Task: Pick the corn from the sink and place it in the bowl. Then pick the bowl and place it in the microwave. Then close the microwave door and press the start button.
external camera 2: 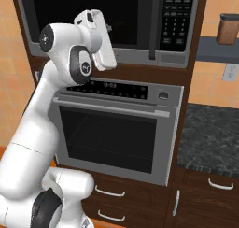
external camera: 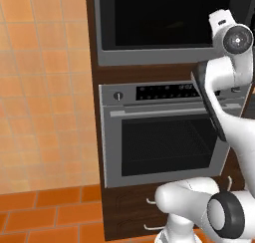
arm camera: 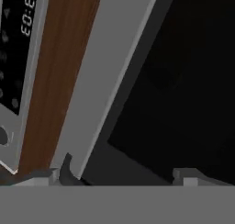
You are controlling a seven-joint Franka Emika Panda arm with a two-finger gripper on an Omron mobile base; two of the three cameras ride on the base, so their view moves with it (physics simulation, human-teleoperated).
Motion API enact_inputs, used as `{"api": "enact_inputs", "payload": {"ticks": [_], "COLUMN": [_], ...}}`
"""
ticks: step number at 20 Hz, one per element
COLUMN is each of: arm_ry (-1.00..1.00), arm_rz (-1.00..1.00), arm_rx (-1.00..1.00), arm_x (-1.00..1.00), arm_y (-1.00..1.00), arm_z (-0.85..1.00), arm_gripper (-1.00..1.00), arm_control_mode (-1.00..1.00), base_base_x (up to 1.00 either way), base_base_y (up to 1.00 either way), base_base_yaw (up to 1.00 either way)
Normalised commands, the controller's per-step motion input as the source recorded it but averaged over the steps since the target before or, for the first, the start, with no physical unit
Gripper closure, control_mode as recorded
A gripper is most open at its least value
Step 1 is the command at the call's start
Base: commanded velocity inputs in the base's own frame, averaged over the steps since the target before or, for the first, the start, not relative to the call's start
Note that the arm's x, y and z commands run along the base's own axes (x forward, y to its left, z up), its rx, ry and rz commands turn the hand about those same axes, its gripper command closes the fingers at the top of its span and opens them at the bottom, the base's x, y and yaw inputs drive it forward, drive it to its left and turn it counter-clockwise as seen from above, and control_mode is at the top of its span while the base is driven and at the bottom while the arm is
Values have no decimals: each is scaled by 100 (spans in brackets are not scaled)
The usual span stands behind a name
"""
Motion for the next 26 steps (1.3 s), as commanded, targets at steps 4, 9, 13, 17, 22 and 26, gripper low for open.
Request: {"api": "enact_inputs", "payload": {"ticks": [4,9,13,17,22,26], "arm_ry": [-5,0,2,2,4,0], "arm_rz": [-3,0,5,15,17,20], "arm_rx": [31,36,25,14,11,13], "arm_x": [-100,-69,5,49,42,40], "arm_y": [-100,-100,-52,-2,0,-14], "arm_z": [-6,-2,0,-2,-15,-19], "arm_gripper": [-100,-100,-100,-100,-100,-100], "arm_control_mode": [-100,-100,-100,-100,-100,-100], "base_base_x": [0,0,0,0,0,0], "base_base_y": [0,0,0,0,0,0], "base_base_yaw": [0,0,0,0,0,0]}}
